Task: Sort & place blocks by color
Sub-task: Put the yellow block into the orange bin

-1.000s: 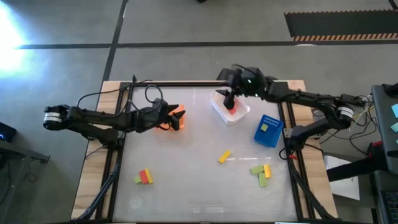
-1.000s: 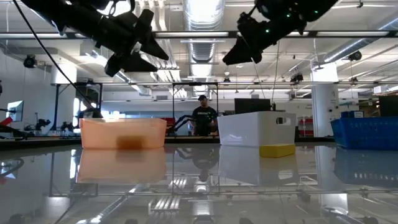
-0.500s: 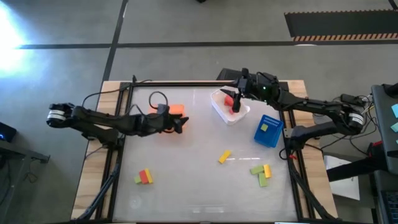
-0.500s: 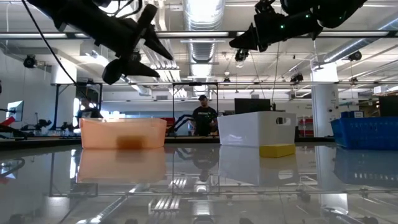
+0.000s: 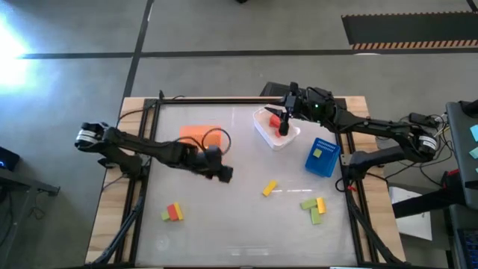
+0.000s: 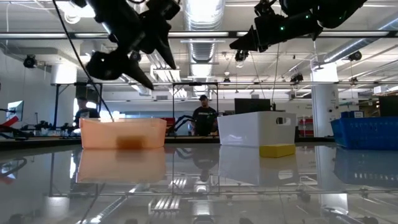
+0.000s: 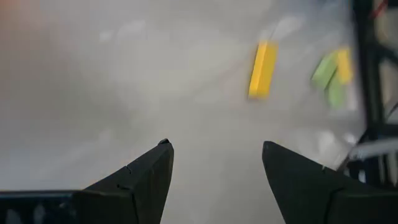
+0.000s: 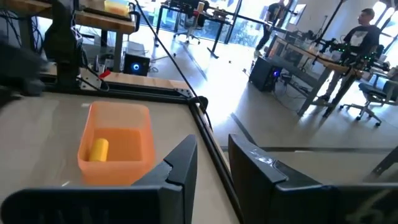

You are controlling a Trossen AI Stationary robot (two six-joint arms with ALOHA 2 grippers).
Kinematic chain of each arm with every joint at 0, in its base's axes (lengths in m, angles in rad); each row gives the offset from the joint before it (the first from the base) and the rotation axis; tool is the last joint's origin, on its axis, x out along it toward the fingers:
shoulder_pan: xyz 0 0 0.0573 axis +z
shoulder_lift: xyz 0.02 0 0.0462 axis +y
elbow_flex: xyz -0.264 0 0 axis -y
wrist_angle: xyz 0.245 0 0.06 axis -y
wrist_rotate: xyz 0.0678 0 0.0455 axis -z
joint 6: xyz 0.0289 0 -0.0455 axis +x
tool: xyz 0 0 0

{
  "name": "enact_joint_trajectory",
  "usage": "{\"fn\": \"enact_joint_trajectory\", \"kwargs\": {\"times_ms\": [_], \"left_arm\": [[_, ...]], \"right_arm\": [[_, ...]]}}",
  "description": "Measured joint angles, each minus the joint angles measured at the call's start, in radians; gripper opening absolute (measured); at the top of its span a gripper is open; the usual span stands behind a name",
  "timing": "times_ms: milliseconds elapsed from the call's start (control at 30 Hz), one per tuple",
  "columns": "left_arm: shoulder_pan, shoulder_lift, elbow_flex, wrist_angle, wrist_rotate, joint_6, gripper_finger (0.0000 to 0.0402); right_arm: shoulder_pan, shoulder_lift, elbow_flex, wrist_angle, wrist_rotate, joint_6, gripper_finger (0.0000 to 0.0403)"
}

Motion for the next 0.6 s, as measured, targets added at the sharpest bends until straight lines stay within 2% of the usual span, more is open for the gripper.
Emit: {"fn": "enact_joint_trajectory", "kwargs": {"times_ms": [167, 433, 600], "left_arm": [[-0.104, 0.054, 0.074, -0.087, 0.073, -0.138, 0.0231], [-0.294, 0.071, 0.04, -0.179, 0.119, -0.503, 0.023], [-0.389, 0.071, 0.04, -0.335, 0.123, -0.717, 0.02]], "right_arm": [[0.0, 0.0, 0.0, -0.001, 0.0, -0.003, 0.0073], [0.0, 0.0, 0.0, -0.011, 0.0, -0.011, 0.0072], [0.0, -0.001, 0.0, -0.003, 0.0, -0.008, 0.0072]]}}
